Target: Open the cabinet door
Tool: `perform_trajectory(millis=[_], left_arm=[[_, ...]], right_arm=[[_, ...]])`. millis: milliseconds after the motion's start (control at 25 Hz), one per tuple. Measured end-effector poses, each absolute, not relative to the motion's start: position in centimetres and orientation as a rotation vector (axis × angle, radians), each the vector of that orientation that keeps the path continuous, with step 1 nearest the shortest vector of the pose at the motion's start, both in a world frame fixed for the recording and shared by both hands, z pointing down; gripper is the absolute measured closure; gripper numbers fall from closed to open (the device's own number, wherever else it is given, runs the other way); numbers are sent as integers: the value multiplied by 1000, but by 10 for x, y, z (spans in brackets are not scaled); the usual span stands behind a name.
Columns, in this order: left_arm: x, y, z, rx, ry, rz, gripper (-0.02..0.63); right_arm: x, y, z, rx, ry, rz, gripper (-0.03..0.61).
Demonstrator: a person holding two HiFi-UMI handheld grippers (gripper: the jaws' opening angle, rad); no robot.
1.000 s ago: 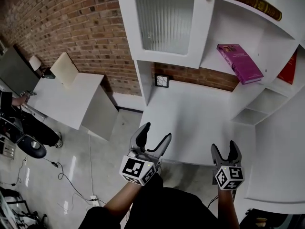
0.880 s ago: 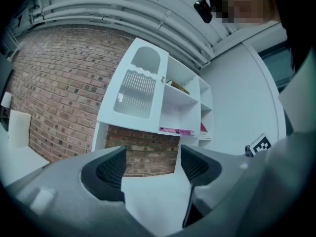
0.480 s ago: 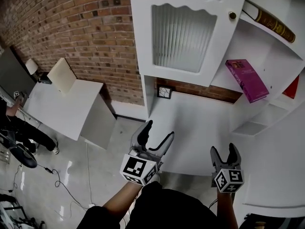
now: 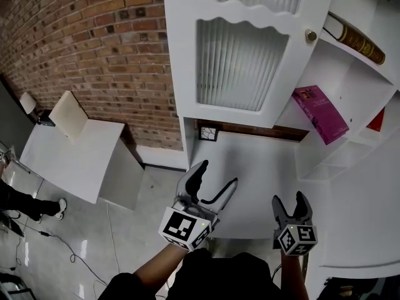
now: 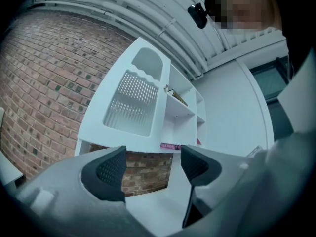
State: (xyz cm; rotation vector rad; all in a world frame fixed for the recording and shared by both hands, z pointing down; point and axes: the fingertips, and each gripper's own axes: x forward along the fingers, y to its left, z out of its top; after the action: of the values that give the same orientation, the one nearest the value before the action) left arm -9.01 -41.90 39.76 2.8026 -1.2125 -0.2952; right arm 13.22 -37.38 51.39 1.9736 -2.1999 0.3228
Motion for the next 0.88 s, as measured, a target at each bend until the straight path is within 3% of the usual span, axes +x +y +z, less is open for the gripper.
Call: perform_trajectory(millis=[360, 880], left_arm=[[-55, -427, 352, 2873, -1174, -327, 281], [4, -462, 255, 2959, -1284, -314, 281]], right_arm=[[106, -402, 489, 1906, -2361, 355, 216], [147, -456, 450, 1863, -2509, 269, 216]])
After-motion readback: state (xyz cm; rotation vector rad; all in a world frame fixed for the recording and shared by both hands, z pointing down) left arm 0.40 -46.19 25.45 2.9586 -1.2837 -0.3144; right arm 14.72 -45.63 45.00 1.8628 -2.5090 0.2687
